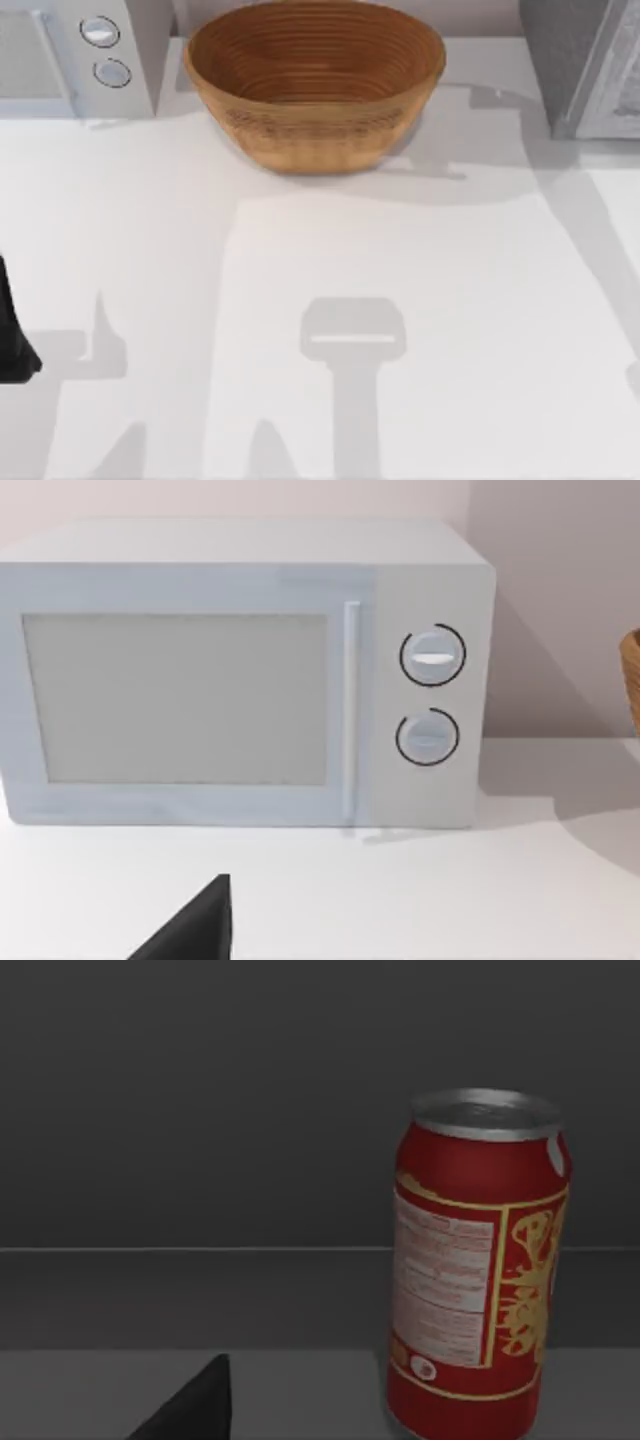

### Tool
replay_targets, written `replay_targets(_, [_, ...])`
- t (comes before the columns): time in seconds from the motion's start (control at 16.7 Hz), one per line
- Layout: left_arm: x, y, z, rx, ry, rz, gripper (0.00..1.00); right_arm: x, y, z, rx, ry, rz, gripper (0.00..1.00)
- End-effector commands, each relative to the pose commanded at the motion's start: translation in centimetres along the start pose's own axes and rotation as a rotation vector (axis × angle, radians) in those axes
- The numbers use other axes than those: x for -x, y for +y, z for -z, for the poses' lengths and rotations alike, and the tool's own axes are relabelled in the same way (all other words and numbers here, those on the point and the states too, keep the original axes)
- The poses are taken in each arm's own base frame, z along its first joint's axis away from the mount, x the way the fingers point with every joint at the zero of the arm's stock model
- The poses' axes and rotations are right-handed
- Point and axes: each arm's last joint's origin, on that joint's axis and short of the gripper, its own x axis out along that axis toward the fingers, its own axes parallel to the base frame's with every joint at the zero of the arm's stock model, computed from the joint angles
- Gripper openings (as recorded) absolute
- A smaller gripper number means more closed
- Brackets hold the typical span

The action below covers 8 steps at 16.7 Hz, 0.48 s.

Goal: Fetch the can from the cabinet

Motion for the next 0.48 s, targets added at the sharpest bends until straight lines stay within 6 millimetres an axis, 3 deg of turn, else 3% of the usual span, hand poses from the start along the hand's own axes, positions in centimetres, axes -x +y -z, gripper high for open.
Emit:
replay_targets(0.3, [0.0,0.0,0.0,0.0,0.0,0.0,1.0,-0.1,-0.1,0.0,0.0,-0.001,0.003,1.0])
replay_targets(0.48, [0.0,0.0,0.0,0.0,0.0,0.0,1.0,-2.1,0.0,-0.1,0.0,0.0,0.001,1.0])
